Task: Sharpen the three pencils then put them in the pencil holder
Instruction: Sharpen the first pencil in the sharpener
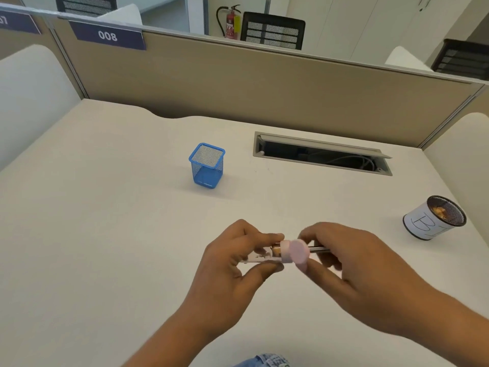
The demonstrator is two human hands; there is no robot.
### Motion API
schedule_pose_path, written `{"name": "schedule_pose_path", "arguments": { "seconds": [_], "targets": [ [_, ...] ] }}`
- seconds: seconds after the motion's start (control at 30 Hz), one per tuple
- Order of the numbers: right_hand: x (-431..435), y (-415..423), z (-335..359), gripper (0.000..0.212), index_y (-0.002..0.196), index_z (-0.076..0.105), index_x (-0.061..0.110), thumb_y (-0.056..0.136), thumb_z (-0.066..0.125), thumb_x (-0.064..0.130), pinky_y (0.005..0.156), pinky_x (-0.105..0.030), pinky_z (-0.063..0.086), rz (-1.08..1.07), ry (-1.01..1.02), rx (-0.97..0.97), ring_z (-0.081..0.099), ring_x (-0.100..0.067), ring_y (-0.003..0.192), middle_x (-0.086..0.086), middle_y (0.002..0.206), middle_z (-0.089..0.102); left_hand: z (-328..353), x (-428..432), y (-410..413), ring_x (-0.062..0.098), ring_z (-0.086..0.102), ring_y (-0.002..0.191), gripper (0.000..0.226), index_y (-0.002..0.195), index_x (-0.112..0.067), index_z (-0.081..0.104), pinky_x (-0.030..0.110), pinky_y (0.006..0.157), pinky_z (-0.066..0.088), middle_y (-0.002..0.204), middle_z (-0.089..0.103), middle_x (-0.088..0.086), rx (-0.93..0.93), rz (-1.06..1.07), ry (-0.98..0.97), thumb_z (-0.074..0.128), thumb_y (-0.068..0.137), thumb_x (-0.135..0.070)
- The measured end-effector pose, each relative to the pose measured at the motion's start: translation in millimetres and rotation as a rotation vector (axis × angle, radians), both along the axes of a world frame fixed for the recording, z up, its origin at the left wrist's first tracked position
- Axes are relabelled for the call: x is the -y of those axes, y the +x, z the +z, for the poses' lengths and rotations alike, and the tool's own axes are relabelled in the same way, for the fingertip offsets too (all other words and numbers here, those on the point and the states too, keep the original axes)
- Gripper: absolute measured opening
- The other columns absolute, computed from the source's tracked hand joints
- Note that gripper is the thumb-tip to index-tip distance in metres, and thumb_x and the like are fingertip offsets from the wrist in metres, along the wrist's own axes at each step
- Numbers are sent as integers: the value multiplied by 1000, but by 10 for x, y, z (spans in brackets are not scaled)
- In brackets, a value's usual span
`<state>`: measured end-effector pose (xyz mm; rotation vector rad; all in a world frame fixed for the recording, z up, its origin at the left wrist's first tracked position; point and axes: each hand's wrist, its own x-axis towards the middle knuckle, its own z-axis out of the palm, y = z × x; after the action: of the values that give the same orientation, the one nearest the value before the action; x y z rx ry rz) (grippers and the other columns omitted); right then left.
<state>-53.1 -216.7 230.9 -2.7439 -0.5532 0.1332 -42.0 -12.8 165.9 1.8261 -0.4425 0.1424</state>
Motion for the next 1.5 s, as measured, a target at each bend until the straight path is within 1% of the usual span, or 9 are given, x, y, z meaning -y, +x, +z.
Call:
{"name": "schedule_pose_path", "arguments": {
  "seconds": [0.23, 0.4, 0.5, 0.63, 0.77, 0.9, 1.2, 1.3, 1.5],
  "targets": [
    [10, 25, -64, 38, 72, 58, 21, 98, 39, 41, 45, -30, 35, 133, -87, 202, 40, -16, 52, 8, 58, 48, -34, 52, -18, 11, 63, 84, 36, 105, -30, 74, 11, 72, 45, 88, 62, -11, -10, -7, -71, 78, 75, -12],
    [-77, 83, -98, 45, 56, 47, 16, 96, 55, 36, 44, -18, 20, -442, 484, -594, 22, -10, 45, 10, 48, 31, -212, 128, -38, 5, 65, 95, 34, 109, -16, 72, 16, 81, 49, 99, 63, -14, 221, 61, 29, 76, 76, -7],
    [-41, 122, -72, 43, 58, 46, 18, 96, 55, 38, 48, -24, 17, -444, 527, -754, 19, -13, 49, 4, 53, 28, -250, 138, -23, 5, 64, 92, 34, 109, -16, 72, 16, 79, 48, 97, 63, -16, 176, 38, 17, 76, 77, -7],
    [55, 95, -23, 42, 86, 58, 33, 82, 40, 71, 51, -18, 34, -173, 205, -375, 39, -6, 55, 15, 64, 48, -195, 112, 13, 8, 63, 85, 34, 108, -21, 74, 13, 73, 44, 91, 62, -14, 66, 17, -15, 79, 75, -10],
    [170, 83, -62, 41, 85, 59, 26, 101, 30, 49, 49, -25, 36, 126, -174, 207, 45, -12, 62, 12, 72, 51, -138, 107, 10, 12, 62, 84, 34, 104, -29, 75, 14, 71, 45, 89, 63, -11, -18, 16, -57, 80, 74, -15],
    [137, 43, -151, 47, 78, 61, 18, 103, 27, 40, 43, -31, 35, 143, -110, 287, 42, -19, 55, 6, 65, 51, -103, 118, 13, 11, 64, 85, 35, 104, -26, 75, 11, 73, 44, 88, 64, -13, 27, 17, -73, 80, 73, -11],
    [76, 147, -169, 45, 57, 51, 19, 101, 48, 32, 45, -22, 15, -598, 645, -945, 15, -14, 51, 3, 59, 23, -273, 164, 51, 16, 64, 86, 15, 104, -14, 72, 34, 69, 53, 90, 64, -5, 476, 38, 219, 69, 90, -16],
    [111, 179, -182, 44, 58, 50, 20, 100, 48, 34, 44, -21, 15, -628, 687, -1129, 14, -13, 52, 2, 63, 21, -327, 142, 55, 16, 66, 86, 15, 104, -16, 73, 35, 66, 50, 92, 69, -4, 506, 20, 349, 68, 91, -23],
    [86, 140, -225, 29, 78, 58, 31, 90, 51, 56, 50, -18, 33, -213, 274, -341, 39, -6, 52, 8, 61, 52, -340, 125, 57, 11, 64, 88, 28, 106, -21, 71, 35, 68, 53, 96, 65, -14, 220, 81, 121, 76, 79, -14]
  ]
}}
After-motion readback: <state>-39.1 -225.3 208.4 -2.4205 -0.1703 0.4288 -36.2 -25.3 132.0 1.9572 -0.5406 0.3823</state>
